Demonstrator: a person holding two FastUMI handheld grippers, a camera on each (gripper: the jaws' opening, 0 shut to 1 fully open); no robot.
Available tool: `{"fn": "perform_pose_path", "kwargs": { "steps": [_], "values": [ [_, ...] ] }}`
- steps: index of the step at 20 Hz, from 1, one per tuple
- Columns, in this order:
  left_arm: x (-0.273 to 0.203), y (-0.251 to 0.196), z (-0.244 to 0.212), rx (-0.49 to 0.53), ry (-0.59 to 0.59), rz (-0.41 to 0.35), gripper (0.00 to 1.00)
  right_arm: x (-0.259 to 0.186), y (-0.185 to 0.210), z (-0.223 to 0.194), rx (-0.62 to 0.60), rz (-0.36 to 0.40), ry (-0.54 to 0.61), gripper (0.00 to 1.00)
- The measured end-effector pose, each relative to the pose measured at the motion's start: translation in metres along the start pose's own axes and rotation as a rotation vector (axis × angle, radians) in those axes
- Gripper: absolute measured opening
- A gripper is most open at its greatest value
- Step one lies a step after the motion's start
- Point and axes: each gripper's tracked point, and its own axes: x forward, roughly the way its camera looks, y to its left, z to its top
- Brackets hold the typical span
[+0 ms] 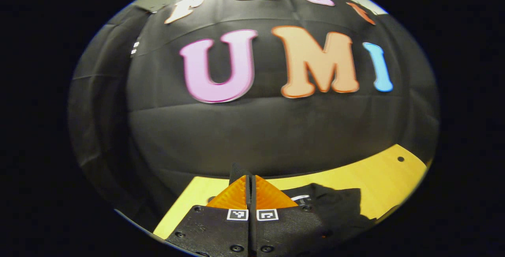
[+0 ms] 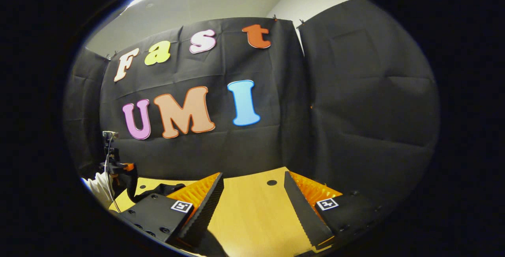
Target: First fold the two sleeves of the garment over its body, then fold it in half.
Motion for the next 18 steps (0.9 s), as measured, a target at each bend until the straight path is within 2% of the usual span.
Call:
{"fn": "perform_pose_path", "kwargs": {
  "steps": [4,6,7,8,9,10,11,13,16,18],
  "values": [
    [0.040,-0.130,-0.022,0.082,0.075,-0.192,0.00,-0.007,-0.037,-0.010,0.020,-0.072,0.026,0.98],
    [0.043,-0.173,-0.044,0.125,0.143,-0.256,0.00,-0.010,-0.052,-0.014,0.023,-0.103,0.035,0.98],
    [0.045,-0.187,-0.055,0.133,0.174,-0.283,0.00,-0.010,-0.057,-0.016,0.030,-0.112,0.041,0.93],
    [0.051,-0.193,-0.066,0.134,0.200,-0.300,0.00,-0.011,-0.061,-0.019,0.041,-0.117,0.048,0.97],
    [0.047,-0.196,-0.076,0.135,0.222,-0.311,0.00,-0.010,-0.064,-0.022,0.052,-0.118,0.056,0.97],
    [0.040,-0.198,-0.082,0.138,0.240,-0.317,0.00,-0.008,-0.065,-0.025,0.060,-0.118,0.063,0.93],
    [0.040,-0.199,-0.086,0.143,0.252,-0.319,0.00,-0.007,-0.066,-0.028,0.068,-0.115,0.071,0.97],
    [0.034,-0.201,-0.091,0.134,0.267,-0.324,0.00,-0.001,-0.063,-0.028,0.073,-0.102,0.074,0.98],
    [0.032,-0.210,-0.102,0.077,0.273,-0.332,0.00,0.009,-0.054,-0.026,0.054,-0.069,0.072,0.98],
    [0.025,-0.215,-0.096,0.017,0.258,-0.376,0.03,0.014,-0.045,-0.025,0.038,-0.040,0.071,0.98]
  ]
}}
